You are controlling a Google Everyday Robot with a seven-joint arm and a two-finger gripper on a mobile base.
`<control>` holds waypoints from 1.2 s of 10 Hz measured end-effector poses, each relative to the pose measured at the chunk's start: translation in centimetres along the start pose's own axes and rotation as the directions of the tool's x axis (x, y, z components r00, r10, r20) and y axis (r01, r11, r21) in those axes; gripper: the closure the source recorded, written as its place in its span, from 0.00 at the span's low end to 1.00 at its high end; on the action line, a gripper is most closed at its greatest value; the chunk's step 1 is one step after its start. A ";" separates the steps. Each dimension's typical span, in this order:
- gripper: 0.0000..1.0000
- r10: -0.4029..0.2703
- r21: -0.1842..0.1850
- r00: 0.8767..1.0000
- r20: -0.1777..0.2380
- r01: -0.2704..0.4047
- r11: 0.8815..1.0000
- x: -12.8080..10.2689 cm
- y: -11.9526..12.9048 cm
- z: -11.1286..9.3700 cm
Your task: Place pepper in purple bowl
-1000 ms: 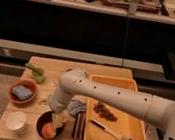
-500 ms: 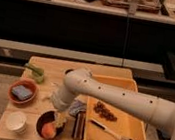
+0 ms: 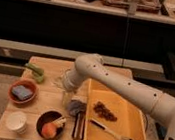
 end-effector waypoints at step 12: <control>0.22 0.184 0.234 0.983 0.024 -0.185 0.954 -0.9 -11.4 -0.7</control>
